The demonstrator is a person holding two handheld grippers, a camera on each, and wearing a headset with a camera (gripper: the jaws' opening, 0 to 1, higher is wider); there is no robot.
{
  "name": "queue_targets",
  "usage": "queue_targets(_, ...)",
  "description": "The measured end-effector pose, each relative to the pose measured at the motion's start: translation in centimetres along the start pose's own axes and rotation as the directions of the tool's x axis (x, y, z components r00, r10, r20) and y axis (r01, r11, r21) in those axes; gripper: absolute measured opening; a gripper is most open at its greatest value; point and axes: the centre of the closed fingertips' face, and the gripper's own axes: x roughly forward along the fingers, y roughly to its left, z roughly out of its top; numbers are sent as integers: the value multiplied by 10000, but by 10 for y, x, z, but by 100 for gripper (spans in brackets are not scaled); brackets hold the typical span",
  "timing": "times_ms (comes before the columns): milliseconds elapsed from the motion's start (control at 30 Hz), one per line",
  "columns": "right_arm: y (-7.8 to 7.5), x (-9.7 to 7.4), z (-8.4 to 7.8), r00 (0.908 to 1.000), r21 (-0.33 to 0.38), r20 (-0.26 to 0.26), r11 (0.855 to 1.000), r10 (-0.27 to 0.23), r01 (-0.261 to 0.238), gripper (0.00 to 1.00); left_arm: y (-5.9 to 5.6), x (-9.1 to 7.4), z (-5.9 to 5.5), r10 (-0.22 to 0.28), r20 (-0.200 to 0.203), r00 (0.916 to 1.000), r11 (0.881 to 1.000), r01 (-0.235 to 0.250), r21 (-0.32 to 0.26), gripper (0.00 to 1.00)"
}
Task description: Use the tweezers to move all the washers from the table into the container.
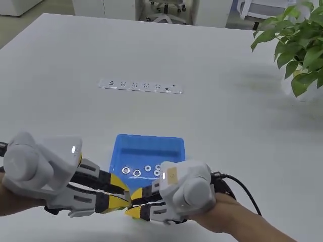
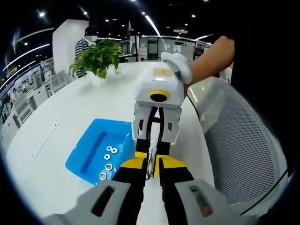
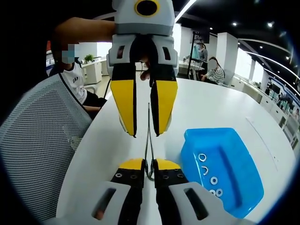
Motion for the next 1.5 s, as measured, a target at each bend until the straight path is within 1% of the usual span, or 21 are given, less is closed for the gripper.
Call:
queue_targets(167, 0, -1, 0, 10000, -40, 0, 10000, 2, -2, 9, 2, -3, 0, 186, 166, 9997, 9995, -182, -239, 22)
queue_targets(300, 0, -2, 1, 10000, -55, 6, 10000, 12, -12, 9, 2, -5, -4, 306, 214, 9993, 9989, -298, -376, 28)
queue_targets(433, 1, -3, 3, 10000, -98, 6, 10000, 17, -17, 9, 3, -9, -8, 559, 339, 9979, 9968, -539, -597, 37)
queue_targets(500, 1, -4, 4, 10000, -135, 17, 9999, 15, -15, 9, 3, -11, -10, 688, 402, 9968, 9947, -655, -795, 41)
queue_targets(567, 1, -5, 6, 10000, -146, 22, 9999, 14, -14, 9, 4, -12, -12, 832, 442, 9955, 9928, -790, -895, 47)
queue_targets(700, 0, -7, 9, 10000, -185, 46, 9998, -2, 3, 9, 3, -16, -14, 991, 556, 9935, 9886, -920, -1189, 53)
queue_targets(767, -1, -9, 11, 10000, -217, 63, 9998, -47, 48, 9, 4, -19, -14, 1186, 645, 9908, 9853, -1094, -1314, 57)
queue_targets(833, -1, -11, 14, 9999, -221, 108, 9997, -69, 71, 9, 6, -21, -15, 1426, 712, 9872, 9794, -1304, -1545, 65)
queue_targets(867, -2, -12, 15, 9999, -243, 125, 9997, -86, 89, 9, 6, -22, -14, 1494, 776, 9857, 9789, -1365, -1519, 68)
queue_targets(967, -4, -15, 19, 9998, -299, 149, 9995, -129, 133, 9, 6, -26, -13, 1655, 929, 9818, 9746, -1484, -1674, 70)
queue_targets(1067, -5, -17, 23, 9997, -350, 200, 9993, -130, 137, 9, 7, -28, -13, 1844, 967, 9781, 9695, -1649, -1814, 75)
queue_targets(1167, -7, -21, 26, 9997, -383, 234, 9992, -122, 131, 9, 8, -31, -12, 2088, 1082, 9719, 9626, -1847, -1984, 78)
queue_targets(1200, -8, -22, 28, 9996, -408, 249, 9991, -127, 137, 9, 9, -32, -12, 2214, 1089, 9691, 9569, -1944, -2157, 81)
queue_targets(1233, -9, -23, 29, 9996, -419, 256, 9990, -139, 150, 9, 9, -32, -12, 2266, 1092, 9679, 9545, -1983, -2229, 84)
queue_targets(1267, -10, -24, 30, 9995, -412, 269, 9990, -140, 151, 9, 9, -32, -13, 2313, 1111, 9665, 9536, -2026, -2229, 86)
queue_targets(1333, -13, -28, 33, 9993, -432, 325, 9989, -190, 204, 9, 7, -34, -12, 2366, 1217, 9640, 9538, -2065, -2182, 85)
queue_targets(1467, -21, -33, 38, 9985, -377, 440, 9987, -324, 341, 9, 7, -36, -14, 2492, 1209, 9609, 9496, -2179, -2255, 90)
queue_targets(1500, -24, -35, 40, 9980, -337, 494, 9986, -386, 403, 9, 6, -37, -13, 2513, 1270, 9596, 9493, -2187, -2258, 90)
